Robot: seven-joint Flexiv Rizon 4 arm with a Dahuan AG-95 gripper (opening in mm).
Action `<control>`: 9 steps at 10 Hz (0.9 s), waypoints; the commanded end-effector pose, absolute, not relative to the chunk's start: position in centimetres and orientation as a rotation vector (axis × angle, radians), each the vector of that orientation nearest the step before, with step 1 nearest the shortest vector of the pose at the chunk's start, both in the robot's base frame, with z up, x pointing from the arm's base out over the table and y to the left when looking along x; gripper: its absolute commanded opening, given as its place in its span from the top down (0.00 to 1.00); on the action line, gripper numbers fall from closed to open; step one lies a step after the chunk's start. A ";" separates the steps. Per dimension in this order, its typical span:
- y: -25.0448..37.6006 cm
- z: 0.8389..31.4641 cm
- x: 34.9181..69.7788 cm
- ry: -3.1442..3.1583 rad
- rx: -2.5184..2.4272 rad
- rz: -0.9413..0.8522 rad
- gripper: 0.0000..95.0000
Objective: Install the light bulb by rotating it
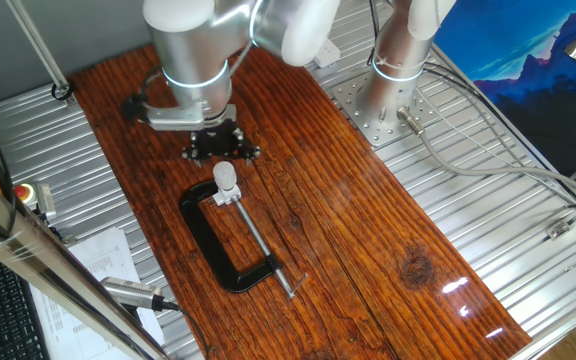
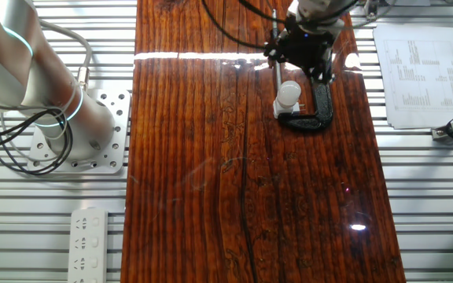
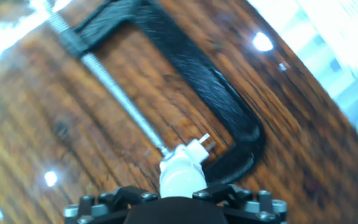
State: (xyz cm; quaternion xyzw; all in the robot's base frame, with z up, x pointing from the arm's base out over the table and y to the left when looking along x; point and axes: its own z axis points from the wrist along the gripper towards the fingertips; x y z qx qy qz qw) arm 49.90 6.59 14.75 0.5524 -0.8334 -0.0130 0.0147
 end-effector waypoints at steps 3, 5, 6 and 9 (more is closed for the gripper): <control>8.5 15.4 49.3 -1.912 2.464 -0.051 0.20; 9.0 15.2 49.2 -1.748 2.579 -0.046 0.20; 9.3 15.0 49.1 -1.690 2.610 -0.039 0.20; 9.1 14.6 48.7 -1.566 2.648 0.014 0.20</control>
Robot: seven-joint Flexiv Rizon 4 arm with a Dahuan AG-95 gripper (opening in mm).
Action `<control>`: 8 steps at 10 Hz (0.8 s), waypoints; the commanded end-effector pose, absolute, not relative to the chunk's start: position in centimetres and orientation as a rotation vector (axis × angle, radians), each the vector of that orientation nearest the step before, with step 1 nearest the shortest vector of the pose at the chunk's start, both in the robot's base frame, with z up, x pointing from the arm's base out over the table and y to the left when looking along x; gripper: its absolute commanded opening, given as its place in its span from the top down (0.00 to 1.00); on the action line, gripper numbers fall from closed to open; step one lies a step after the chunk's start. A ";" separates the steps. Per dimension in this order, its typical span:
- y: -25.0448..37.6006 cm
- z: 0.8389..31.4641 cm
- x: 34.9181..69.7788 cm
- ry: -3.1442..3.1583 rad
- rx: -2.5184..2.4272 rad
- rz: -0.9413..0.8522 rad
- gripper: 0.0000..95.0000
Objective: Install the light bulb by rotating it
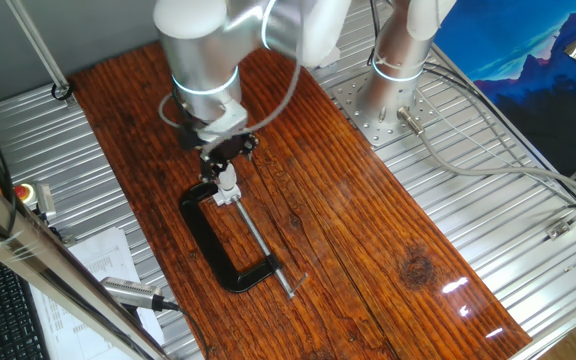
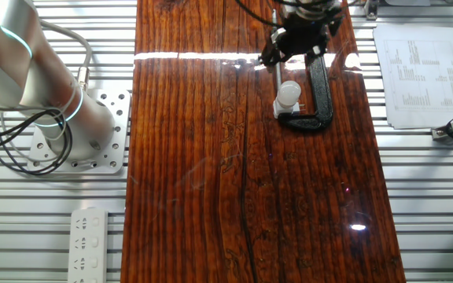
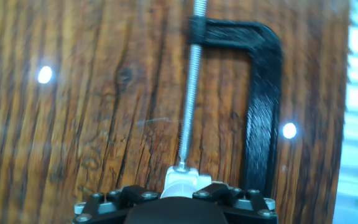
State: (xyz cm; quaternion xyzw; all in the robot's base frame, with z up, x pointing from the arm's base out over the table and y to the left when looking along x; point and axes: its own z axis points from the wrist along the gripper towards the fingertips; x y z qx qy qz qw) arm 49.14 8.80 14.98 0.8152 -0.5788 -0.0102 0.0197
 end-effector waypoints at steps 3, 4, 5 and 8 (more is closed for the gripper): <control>8.6 14.0 48.9 -1.469 2.711 0.072 0.20; 8.1 13.9 49.0 -1.462 2.723 0.070 0.20; 7.7 13.8 49.1 -1.458 2.740 0.057 0.20; 6.8 13.3 49.4 -1.424 2.769 0.043 0.20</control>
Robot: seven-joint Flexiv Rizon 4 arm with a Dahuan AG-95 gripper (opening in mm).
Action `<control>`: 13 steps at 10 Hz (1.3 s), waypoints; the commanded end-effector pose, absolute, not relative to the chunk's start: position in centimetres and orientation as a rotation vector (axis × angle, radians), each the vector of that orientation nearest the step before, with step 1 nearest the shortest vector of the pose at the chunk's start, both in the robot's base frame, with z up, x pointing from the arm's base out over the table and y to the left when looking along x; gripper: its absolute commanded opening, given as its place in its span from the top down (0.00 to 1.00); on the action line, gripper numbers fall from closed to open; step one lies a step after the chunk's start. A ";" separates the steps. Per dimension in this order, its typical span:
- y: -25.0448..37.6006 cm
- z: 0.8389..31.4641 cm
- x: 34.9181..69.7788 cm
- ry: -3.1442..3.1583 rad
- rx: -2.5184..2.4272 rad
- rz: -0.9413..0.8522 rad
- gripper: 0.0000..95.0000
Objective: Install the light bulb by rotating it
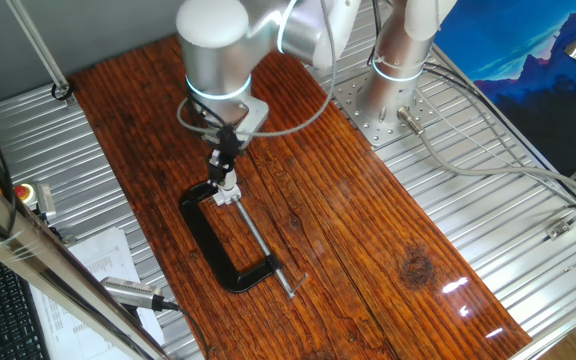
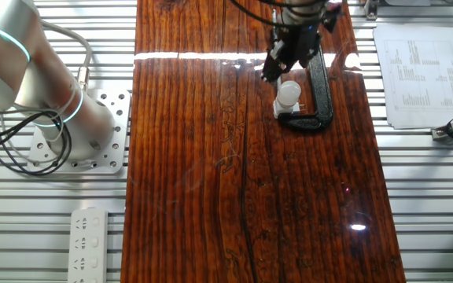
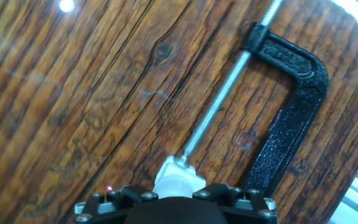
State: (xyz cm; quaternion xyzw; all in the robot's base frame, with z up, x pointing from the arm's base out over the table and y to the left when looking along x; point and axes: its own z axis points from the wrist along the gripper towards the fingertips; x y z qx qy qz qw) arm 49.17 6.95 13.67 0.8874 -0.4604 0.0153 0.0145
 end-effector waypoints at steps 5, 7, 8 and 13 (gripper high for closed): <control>6.3 12.6 50.6 -1.414 2.795 0.034 0.20; 6.1 12.2 50.7 -1.367 2.823 0.032 0.20; 6.0 12.2 50.7 -1.355 2.827 0.033 0.20; 5.7 11.0 50.7 -1.270 2.871 0.045 0.20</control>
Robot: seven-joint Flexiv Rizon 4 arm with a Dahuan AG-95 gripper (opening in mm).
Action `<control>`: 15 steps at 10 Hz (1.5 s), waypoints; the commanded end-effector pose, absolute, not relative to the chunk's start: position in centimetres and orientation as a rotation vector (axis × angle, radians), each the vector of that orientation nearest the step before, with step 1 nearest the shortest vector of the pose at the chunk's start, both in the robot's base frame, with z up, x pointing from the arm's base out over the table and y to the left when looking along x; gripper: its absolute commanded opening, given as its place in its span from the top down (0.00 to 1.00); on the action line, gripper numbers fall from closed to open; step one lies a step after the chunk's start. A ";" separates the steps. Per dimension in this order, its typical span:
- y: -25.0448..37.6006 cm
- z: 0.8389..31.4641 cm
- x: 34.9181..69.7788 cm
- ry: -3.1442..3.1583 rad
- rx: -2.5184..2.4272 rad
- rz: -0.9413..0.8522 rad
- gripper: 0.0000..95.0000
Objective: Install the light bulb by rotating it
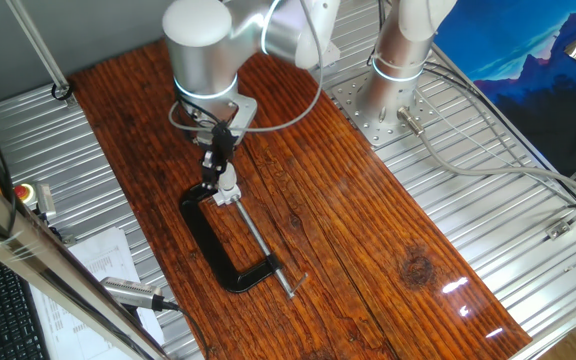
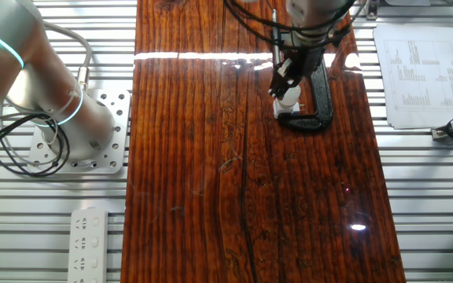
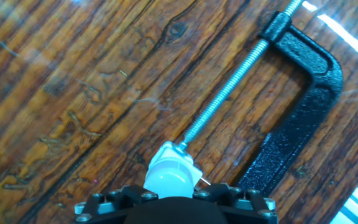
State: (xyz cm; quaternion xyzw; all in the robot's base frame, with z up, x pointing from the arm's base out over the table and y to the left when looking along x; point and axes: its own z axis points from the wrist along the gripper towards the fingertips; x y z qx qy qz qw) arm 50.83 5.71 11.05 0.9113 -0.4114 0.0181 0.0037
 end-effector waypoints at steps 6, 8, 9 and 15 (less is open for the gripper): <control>5.6 10.8 50.7 -1.237 2.898 0.044 0.60; 5.6 10.8 50.7 -1.247 2.895 0.044 0.60; 5.6 10.8 50.7 -1.249 2.889 0.046 0.80; 5.0 10.8 50.8 -1.396 2.843 0.051 0.80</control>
